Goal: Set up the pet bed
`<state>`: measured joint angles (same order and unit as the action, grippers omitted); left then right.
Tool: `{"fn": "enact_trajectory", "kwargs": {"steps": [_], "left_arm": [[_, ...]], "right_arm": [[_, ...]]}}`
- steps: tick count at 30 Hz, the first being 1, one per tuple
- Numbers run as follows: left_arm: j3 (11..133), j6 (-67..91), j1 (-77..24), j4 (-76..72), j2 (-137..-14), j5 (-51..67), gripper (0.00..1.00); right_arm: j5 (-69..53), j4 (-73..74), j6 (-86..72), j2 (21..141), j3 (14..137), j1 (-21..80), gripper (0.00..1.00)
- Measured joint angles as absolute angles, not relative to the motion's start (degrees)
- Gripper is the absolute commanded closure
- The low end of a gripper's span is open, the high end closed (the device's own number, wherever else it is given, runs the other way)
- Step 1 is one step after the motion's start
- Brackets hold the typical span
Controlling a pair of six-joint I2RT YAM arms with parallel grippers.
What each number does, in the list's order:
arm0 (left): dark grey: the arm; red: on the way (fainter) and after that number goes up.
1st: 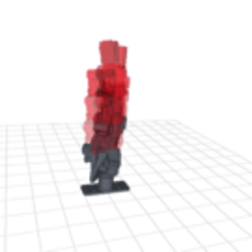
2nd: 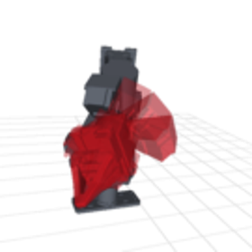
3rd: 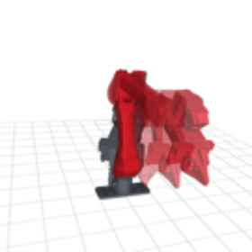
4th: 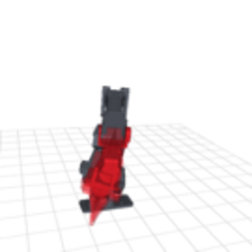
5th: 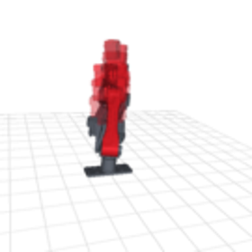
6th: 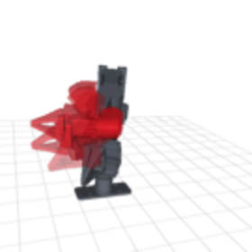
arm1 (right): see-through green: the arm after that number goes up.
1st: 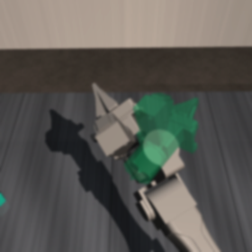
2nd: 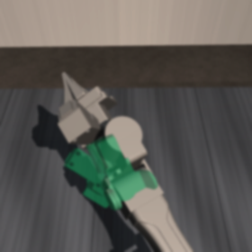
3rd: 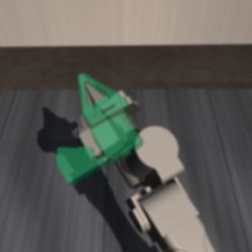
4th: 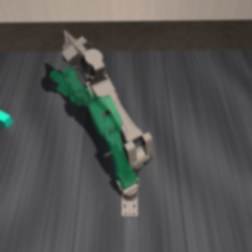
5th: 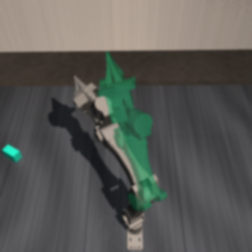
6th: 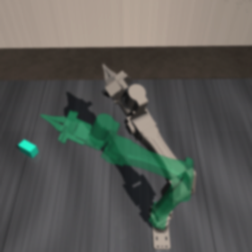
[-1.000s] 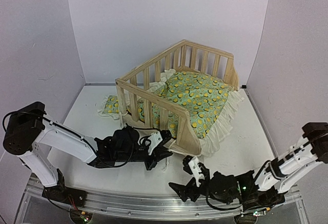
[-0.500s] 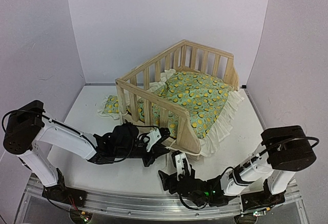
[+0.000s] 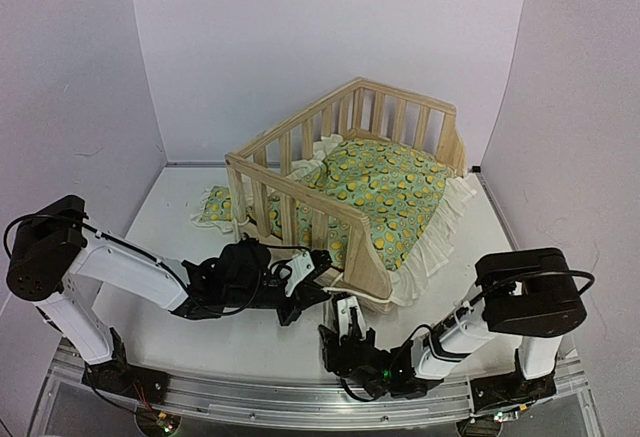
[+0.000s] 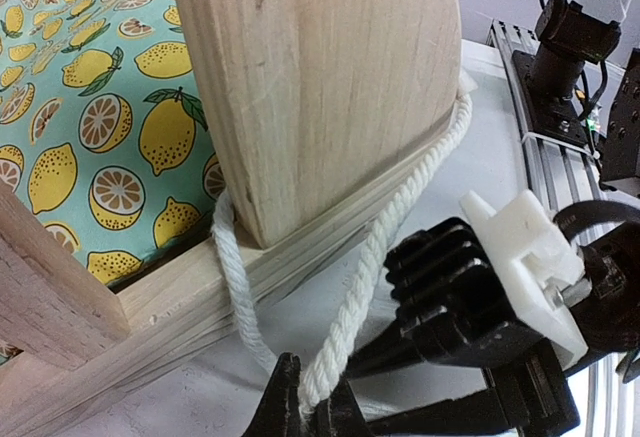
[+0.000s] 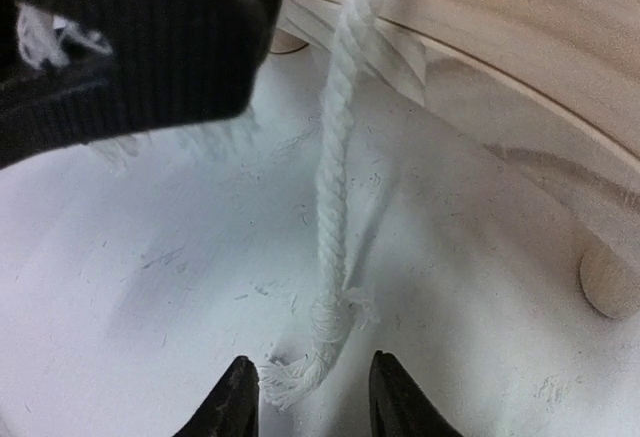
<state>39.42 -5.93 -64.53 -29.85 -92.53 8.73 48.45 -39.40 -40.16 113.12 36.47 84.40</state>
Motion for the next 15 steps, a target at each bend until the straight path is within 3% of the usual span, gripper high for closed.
{"fn": "enact_trajectory", "kwargs": {"steps": [1,3,15], "left_arm": [[39.42,-5.93,-64.53,-29.87,-92.53,8.86,1.0],[39.42,-5.91,-64.53,-29.87,-92.53,8.91,1.0],[39.66,-0.91,-64.45,-29.78,-93.73,12.05,1.0]], "right_arm": [[48.36,-39.81,-40.14,113.1,36.36,84.4,0.92],[47.59,-40.29,-39.79,112.42,35.51,84.42,1.0],[31.88,-22.35,-39.16,80.07,29.23,85.62,0.98]]}}
